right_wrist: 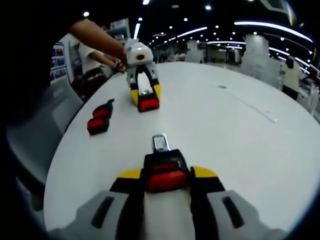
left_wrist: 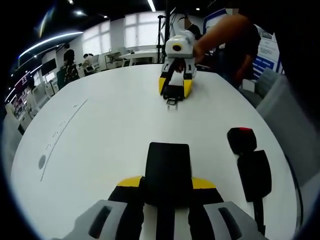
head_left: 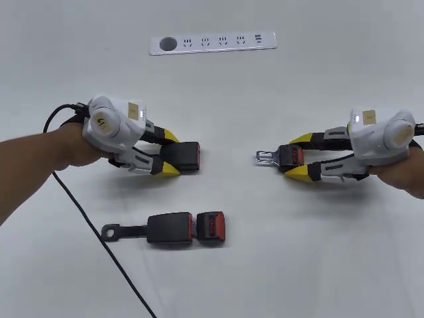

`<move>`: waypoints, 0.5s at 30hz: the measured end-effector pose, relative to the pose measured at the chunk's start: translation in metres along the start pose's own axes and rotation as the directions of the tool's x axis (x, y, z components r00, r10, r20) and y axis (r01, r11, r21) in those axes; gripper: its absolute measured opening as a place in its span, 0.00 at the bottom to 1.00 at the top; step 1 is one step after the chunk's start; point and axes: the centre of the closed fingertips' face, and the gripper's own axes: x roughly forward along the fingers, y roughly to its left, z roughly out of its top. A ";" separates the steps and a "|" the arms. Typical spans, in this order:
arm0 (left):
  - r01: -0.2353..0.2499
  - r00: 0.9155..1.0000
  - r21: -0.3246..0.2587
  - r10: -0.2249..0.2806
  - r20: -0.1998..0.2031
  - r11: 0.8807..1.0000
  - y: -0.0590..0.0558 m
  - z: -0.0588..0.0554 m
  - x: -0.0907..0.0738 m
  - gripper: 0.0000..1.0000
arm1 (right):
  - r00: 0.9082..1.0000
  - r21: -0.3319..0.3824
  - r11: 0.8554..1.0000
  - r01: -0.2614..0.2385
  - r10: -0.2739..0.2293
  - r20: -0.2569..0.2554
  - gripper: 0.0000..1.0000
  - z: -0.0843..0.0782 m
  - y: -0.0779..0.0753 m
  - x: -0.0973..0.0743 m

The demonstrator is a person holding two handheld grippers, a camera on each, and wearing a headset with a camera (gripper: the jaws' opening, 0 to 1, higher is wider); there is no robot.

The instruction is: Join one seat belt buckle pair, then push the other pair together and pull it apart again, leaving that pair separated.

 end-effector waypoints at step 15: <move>0.005 1.000 -0.003 -0.005 -0.003 1.000 0.000 0.000 -0.001 0.35 | 0.999 0.007 1.000 -0.014 0.014 0.043 0.35 0.019 0.008 0.028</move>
